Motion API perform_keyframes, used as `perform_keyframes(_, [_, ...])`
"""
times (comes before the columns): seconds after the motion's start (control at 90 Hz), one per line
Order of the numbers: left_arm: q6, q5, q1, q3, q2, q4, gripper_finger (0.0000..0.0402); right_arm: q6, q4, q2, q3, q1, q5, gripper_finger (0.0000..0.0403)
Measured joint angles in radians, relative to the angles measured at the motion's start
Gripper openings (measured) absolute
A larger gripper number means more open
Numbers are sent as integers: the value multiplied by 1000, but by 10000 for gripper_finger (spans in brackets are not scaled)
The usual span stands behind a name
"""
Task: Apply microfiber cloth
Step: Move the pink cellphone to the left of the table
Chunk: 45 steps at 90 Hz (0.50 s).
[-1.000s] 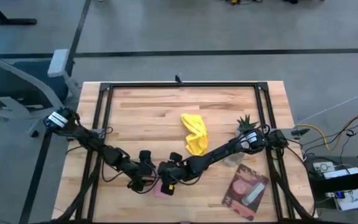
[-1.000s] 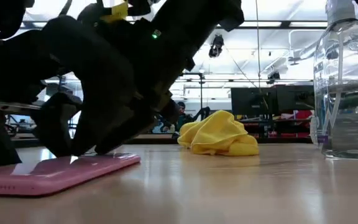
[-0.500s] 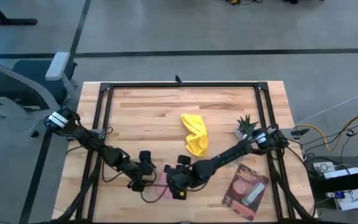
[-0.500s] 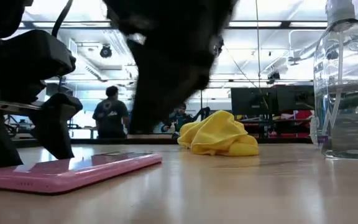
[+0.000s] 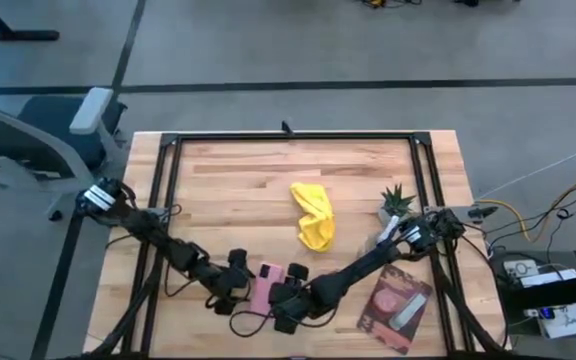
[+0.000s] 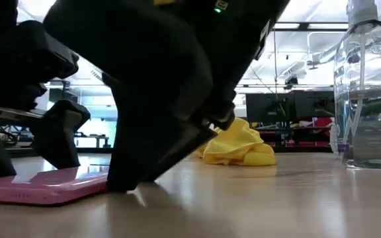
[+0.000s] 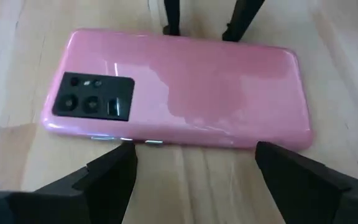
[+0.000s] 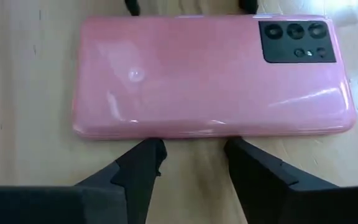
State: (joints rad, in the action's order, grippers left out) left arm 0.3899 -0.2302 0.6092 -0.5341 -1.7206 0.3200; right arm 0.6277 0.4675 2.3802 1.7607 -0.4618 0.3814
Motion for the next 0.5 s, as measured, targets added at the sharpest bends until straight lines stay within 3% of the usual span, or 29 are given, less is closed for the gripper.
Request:
perform_keyframes(0.322, [-16,1,-1,0,-4,-2,310,-169,34,-26,47,-4,88,165])
perform_keyframes(0.5, [-11,0,-1,-1,-5,-3,310,-62,38,-25,55,0,169,158])
